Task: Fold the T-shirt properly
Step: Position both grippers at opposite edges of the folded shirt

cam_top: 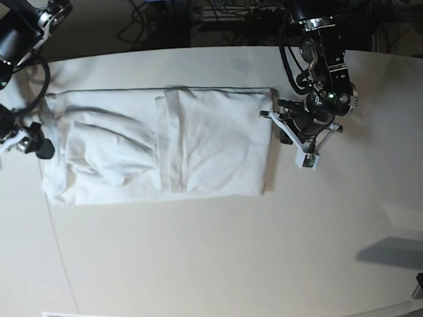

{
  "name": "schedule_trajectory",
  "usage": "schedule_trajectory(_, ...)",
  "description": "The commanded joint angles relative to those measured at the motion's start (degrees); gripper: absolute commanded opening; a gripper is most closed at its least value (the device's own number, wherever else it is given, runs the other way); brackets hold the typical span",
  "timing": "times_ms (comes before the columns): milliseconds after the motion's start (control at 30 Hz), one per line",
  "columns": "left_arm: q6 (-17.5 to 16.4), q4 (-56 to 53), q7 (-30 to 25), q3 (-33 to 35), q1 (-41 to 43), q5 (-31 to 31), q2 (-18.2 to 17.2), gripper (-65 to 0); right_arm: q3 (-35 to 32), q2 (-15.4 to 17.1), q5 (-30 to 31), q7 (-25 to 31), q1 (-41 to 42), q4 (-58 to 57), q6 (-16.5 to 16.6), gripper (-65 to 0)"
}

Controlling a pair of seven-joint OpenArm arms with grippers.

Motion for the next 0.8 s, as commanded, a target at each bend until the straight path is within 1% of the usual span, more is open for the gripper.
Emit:
schedule_trajectory(0, 0.25, 0.7, -0.11, 0.11, -0.49, -0.18, -0.16, -65.0, -0.08, -0.3, -0.66, -2.8, 0.24, 0.45, -0.1, -21.6)
schedule_trajectory(167, 0.25, -0.09, -0.11, 0.2, -1.64, -0.18, -0.16, -65.0, -0.17, -1.18, -0.49, -4.04, 0.32, 0.54, -0.1, -21.0)
schedule_trajectory(367, 0.25, -1.32, -0.11, 0.2, -1.72, -0.18, -0.07, -65.0, -5.7, -0.92, 6.46, -4.04, -0.12, 0.45, -0.1, -20.9)
schedule_trajectory(567, 0.25, -1.32, -0.11, 0.2, -1.72, -0.18, -0.07, -65.0, -6.5, -1.18, 6.55, -3.51, -0.03, 0.28, -0.1, -20.9)
schedule_trajectory(633, 0.25, -1.32, -0.11, 0.2, -1.64, -0.18, -0.16, -65.0, -6.14, -0.74, 6.46, -3.42, -0.03, 0.19, -0.1, -20.9)
schedule_trajectory(700, 0.25, -1.32, -0.11, 0.2, -1.64, -0.18, -0.25, -65.0, -6.06, 1.11, 6.46, -3.42, 0.06, 0.19, -0.1, -20.9)
schedule_trajectory(767, 0.25, -1.32, -0.11, 0.2, -1.64, -0.18, -0.25, -65.0, -6.06, 1.9, 6.63, -3.51, 0.15, 0.1, -0.1, -20.9)
